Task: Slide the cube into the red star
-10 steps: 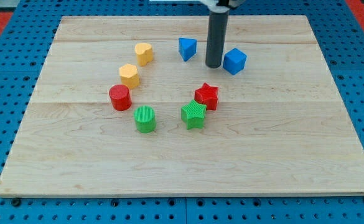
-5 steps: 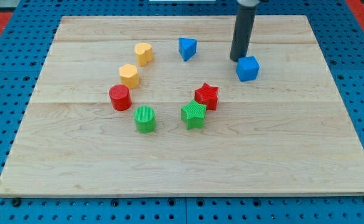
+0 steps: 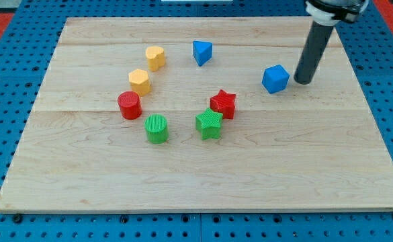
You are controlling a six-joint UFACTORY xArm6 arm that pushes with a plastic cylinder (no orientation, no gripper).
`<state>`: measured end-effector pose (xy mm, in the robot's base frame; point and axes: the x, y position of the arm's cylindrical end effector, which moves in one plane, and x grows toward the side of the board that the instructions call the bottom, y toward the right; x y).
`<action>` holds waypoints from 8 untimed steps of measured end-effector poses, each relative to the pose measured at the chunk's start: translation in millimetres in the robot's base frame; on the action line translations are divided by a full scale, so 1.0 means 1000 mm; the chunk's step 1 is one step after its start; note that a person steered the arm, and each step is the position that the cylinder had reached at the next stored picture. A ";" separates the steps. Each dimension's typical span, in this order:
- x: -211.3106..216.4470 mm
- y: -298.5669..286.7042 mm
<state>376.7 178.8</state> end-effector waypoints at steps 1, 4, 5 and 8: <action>-0.001 -0.042; -0.029 -0.109; -0.049 -0.144; 0.012 -0.152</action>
